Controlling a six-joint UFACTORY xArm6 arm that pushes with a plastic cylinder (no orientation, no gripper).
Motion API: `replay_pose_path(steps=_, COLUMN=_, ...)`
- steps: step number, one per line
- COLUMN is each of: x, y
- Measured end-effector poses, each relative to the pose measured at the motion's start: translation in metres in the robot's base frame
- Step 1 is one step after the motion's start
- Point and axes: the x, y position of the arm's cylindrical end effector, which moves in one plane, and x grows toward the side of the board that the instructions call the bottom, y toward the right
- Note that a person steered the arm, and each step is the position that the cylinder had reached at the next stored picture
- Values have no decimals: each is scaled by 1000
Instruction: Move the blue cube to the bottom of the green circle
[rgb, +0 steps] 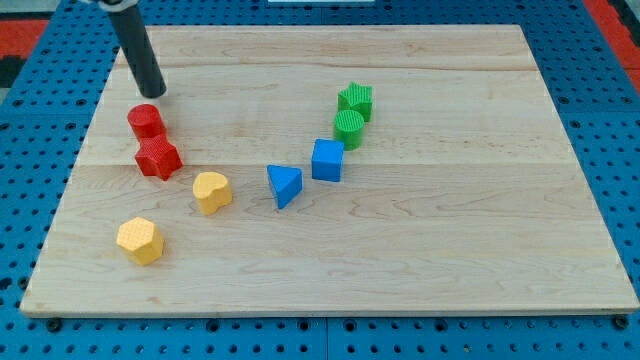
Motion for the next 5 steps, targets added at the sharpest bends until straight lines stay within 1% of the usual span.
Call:
replay_pose_path(steps=1, x=27, y=57)
replay_pose_path(steps=2, x=79, y=135)
replay_pose_path(steps=3, x=100, y=140)
replay_pose_path(steps=4, x=137, y=176)
replay_pose_path(steps=5, x=145, y=196)
